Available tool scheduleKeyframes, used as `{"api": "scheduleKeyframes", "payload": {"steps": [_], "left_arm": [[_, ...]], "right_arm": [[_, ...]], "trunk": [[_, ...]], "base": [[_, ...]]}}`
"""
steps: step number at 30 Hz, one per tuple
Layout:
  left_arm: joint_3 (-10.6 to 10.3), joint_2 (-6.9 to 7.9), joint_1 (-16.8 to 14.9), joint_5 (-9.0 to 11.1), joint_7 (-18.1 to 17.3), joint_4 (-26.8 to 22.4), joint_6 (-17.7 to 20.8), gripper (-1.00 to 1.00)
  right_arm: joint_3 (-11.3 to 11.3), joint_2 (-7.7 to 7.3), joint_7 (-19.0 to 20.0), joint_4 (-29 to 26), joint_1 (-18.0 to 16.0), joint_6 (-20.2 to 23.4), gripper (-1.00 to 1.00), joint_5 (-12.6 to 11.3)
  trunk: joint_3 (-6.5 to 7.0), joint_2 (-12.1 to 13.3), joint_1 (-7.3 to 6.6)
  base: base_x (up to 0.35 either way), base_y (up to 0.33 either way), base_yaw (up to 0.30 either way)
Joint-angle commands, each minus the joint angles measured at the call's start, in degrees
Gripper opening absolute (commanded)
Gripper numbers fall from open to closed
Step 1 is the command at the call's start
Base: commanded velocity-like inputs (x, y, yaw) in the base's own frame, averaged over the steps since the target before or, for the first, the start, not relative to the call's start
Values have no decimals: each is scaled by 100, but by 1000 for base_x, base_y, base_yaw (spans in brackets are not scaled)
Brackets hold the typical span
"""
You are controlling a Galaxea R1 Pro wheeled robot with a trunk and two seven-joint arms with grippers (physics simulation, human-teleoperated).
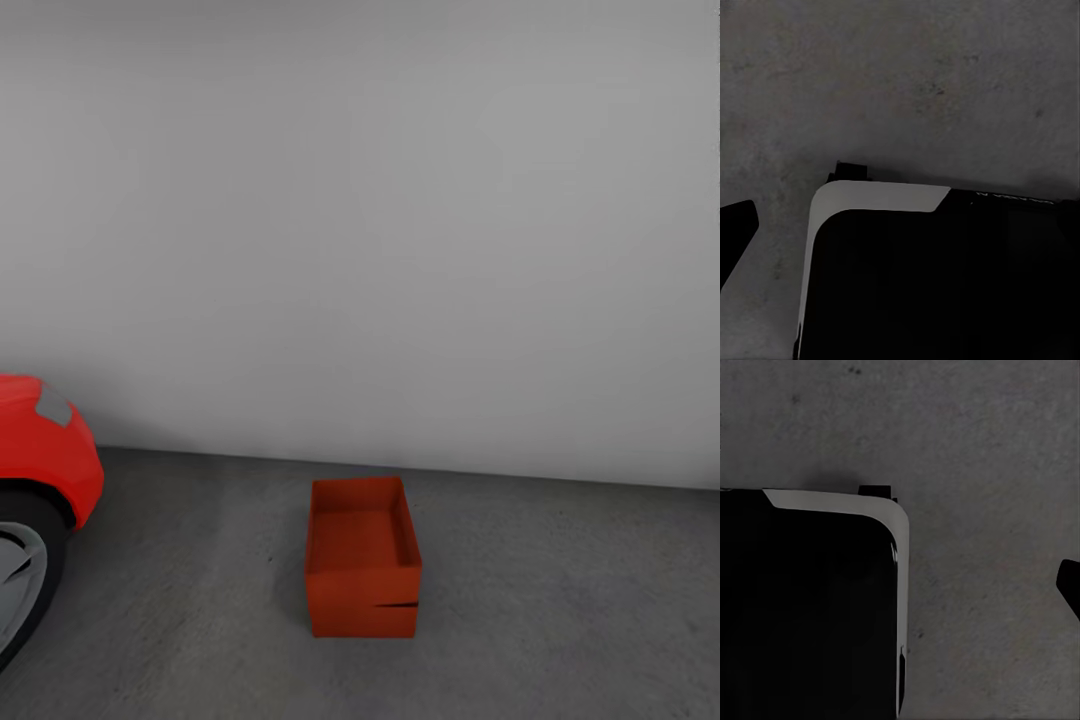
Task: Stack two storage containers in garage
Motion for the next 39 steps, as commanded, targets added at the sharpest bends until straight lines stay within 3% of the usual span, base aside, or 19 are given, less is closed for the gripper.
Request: {"api": "scheduleKeyframes", "payload": {"steps": [1,39], "left_arm": [[-33,0,-5,53,-25,8,-17,100],[-33,1,-5,53,-25,8,-17,100]], "right_arm": [[45,3,31,18,-6,-28,100,-58],[55,12,40,18,-6,-32,100,-21]], "trunk": [[3,-4,0],[355,-4,0]], "base": [[0,0,0],[0,0,0]]}}
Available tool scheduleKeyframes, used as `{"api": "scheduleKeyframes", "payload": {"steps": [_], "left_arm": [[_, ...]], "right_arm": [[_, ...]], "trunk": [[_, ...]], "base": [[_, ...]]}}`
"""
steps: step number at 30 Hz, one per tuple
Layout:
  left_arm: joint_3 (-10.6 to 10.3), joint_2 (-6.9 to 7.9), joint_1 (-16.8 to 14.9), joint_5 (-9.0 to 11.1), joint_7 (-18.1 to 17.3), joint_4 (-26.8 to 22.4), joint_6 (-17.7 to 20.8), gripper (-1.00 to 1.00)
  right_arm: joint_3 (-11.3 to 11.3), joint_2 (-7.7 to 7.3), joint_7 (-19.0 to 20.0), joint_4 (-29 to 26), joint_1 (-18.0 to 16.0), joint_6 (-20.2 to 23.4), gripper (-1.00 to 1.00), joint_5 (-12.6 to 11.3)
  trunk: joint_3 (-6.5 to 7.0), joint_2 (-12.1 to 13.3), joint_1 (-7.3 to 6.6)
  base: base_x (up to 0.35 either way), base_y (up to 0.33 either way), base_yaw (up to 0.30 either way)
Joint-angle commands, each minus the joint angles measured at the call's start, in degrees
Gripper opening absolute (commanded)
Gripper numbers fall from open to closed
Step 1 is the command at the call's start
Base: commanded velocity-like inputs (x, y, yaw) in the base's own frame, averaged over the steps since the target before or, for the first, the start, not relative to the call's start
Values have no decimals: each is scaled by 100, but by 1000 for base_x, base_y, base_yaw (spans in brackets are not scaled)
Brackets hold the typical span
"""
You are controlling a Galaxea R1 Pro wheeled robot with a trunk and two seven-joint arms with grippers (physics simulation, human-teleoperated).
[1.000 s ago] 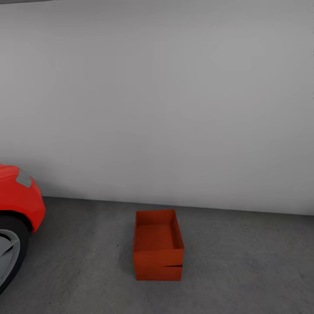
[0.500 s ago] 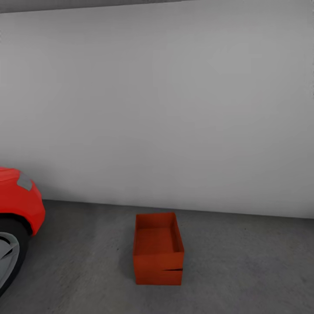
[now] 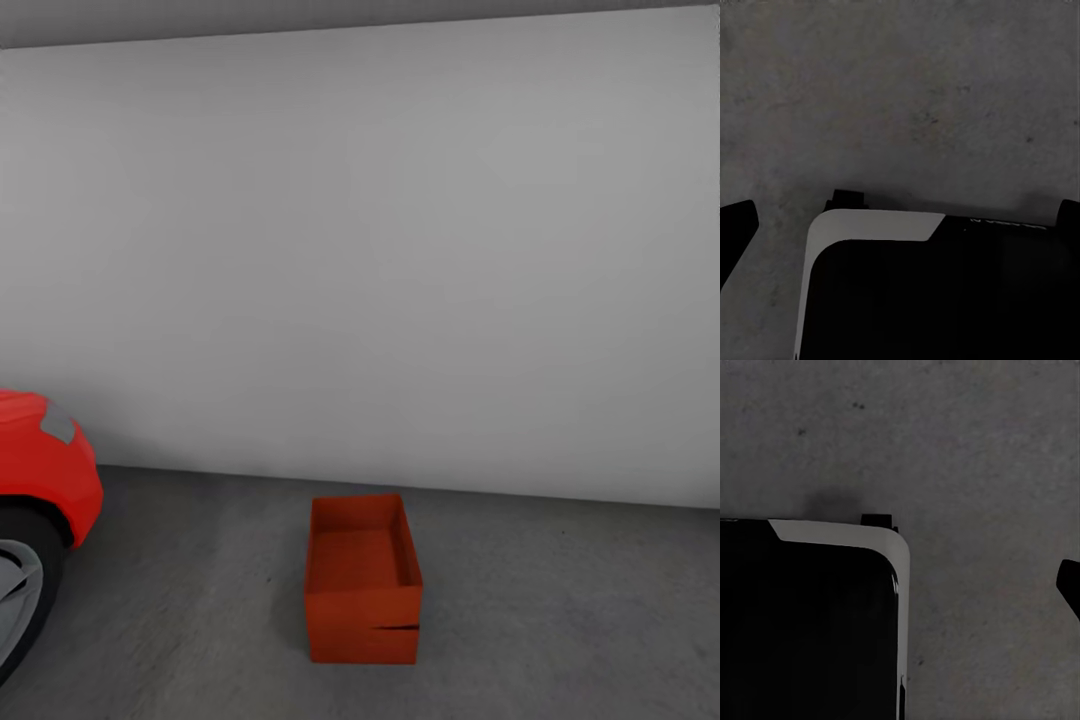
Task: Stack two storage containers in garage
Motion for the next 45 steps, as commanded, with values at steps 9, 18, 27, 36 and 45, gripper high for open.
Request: {"api": "scheduleKeyframes", "payload": {"steps": [9,18,27,36,45], "left_arm": [[-33,1,-5,53,-25,8,-16,100],[-33,0,-5,53,-26,8,-17,100],[-33,2,-5,53,-25,8,-17,100],[-33,0,-6,53,-26,8,-17,100],[-33,2,-5,53,-25,8,-16,100]], "right_arm": [[44,3,32,18,-6,-33,100,-59],[44,3,32,18,-6,-33,100,-55],[44,3,35,18,-6,-42,100,-51],[44,3,35,18,-6,-42,100,-51],[52,3,35,18,-6,-42,100,-51]], "trunk": [[76,-5,0],[160,-5,0],[243,-5,0],[326,-5,0],[410,-5,0]], "base": [[0,0,0],[0,0,0],[0,0,0],[0,0,0],[0,0,0]]}}
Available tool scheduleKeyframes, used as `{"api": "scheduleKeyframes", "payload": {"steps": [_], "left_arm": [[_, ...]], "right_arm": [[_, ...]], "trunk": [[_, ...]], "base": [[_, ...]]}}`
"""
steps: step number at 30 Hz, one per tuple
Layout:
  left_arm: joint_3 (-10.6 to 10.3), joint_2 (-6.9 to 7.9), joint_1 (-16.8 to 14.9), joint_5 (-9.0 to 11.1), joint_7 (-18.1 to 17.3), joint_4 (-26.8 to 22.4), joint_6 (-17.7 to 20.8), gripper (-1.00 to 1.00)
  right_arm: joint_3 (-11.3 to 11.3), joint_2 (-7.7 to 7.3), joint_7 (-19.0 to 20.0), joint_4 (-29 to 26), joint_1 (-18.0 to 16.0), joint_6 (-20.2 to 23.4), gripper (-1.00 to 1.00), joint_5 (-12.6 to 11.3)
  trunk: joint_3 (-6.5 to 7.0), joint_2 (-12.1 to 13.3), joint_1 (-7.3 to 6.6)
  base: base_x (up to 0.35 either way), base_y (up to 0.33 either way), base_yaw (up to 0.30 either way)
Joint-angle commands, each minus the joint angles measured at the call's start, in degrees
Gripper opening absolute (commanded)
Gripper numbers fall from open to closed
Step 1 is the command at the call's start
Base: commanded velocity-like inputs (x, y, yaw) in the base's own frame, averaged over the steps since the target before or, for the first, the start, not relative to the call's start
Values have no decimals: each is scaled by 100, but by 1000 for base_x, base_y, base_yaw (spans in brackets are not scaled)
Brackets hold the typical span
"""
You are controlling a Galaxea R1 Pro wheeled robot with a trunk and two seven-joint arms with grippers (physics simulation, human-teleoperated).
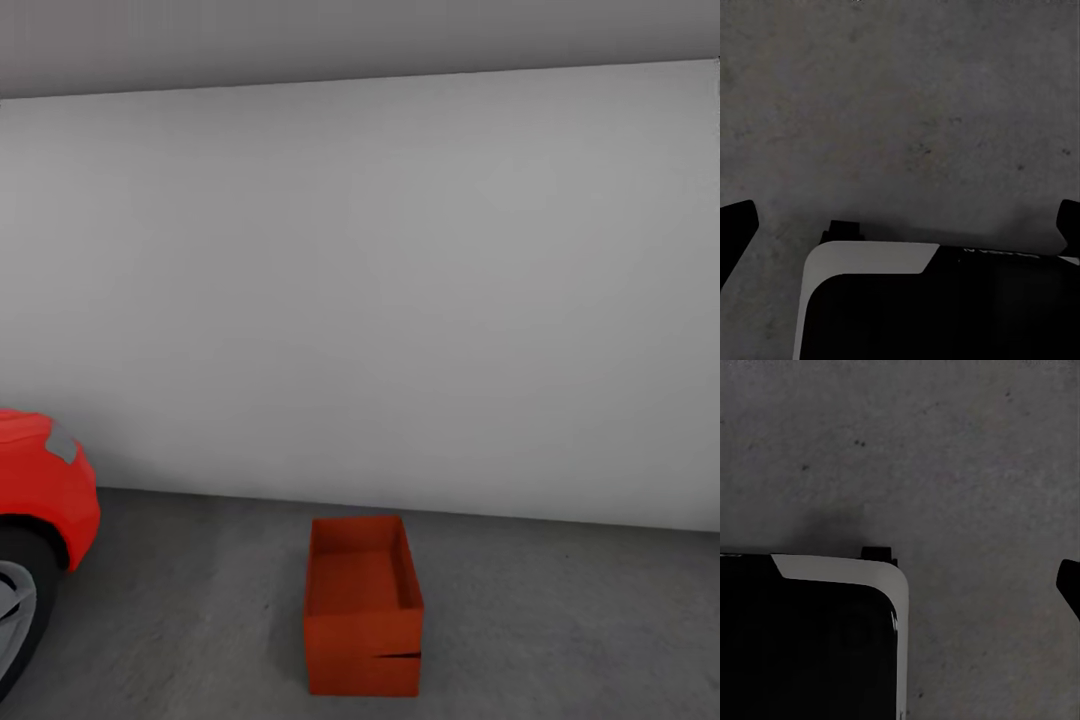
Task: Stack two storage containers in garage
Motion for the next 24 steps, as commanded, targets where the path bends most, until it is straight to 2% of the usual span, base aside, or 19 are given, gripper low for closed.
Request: {"api": "scheduleKeyframes", "payload": {"steps": [1,10,24], "left_arm": [[-33,1,-5,53,-25,8,-17,100],[-33,0,-6,53,-24,8,-18,100],[-33,1,-5,53,-24,8,-18,100]], "right_arm": [[44,3,32,18,-6,-27,100,-59],[44,3,34,18,-6,-27,100,-59],[36,3,30,18,-6,-45,100,-75]], "trunk": [[1,-5,1],[76,-5,1],[84,-5,1]], "base": [[0,0,0],[0,0,0],[0,0,0]]}}
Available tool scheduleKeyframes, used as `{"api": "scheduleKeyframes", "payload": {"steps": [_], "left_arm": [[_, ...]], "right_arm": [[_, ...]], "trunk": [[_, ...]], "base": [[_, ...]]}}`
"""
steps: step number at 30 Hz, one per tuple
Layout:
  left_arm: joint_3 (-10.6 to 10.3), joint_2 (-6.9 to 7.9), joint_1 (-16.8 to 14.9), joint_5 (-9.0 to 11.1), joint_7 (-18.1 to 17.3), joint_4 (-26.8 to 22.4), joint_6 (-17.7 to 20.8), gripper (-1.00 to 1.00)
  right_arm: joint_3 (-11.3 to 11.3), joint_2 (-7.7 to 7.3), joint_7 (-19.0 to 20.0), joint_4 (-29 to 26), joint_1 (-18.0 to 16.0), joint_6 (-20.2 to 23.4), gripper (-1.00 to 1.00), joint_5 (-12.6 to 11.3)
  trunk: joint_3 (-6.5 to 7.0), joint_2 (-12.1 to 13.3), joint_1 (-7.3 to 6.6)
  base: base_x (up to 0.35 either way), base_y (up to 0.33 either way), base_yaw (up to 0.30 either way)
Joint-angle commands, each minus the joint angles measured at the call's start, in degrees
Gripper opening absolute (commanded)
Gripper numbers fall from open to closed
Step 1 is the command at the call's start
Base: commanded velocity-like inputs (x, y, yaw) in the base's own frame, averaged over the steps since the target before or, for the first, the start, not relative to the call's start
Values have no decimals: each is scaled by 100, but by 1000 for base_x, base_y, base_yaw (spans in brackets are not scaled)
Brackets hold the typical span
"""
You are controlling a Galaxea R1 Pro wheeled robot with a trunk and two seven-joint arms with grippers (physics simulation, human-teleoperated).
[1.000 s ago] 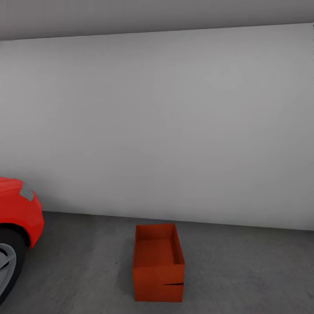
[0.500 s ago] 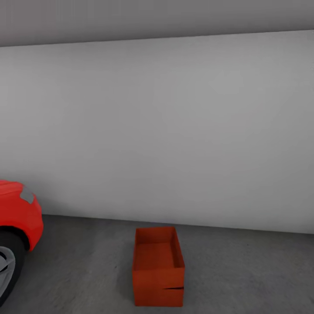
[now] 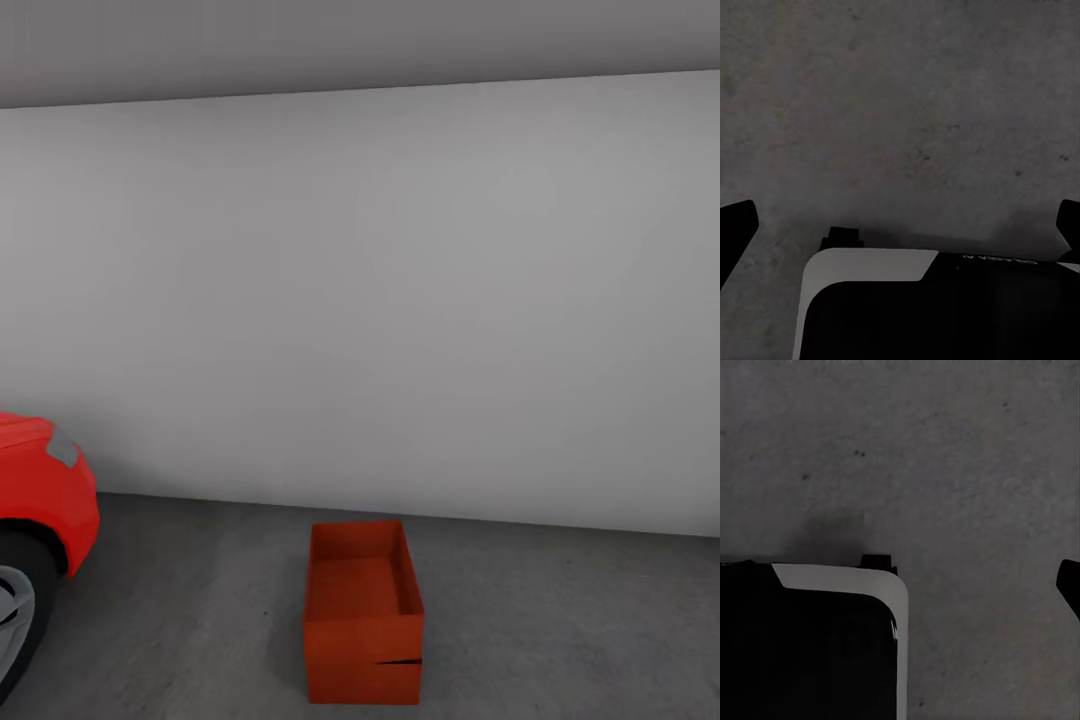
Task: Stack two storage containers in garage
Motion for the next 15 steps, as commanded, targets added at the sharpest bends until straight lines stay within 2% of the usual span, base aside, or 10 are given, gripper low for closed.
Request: {"api": "scheduleKeyframes", "payload": {"steps": [1,15], "left_arm": [[-33,1,-5,53,-25,8,-17,100],[-33,1,-5,53,-25,8,-17,100]], "right_arm": [[43,3,32,18,-6,-42,100,-64],[47,-1,22,18,-6,-46,100,-73]], "trunk": [[-8,-6,1],[-8,-6,1]], "base": [[0,0,0],[0,0,0]]}}
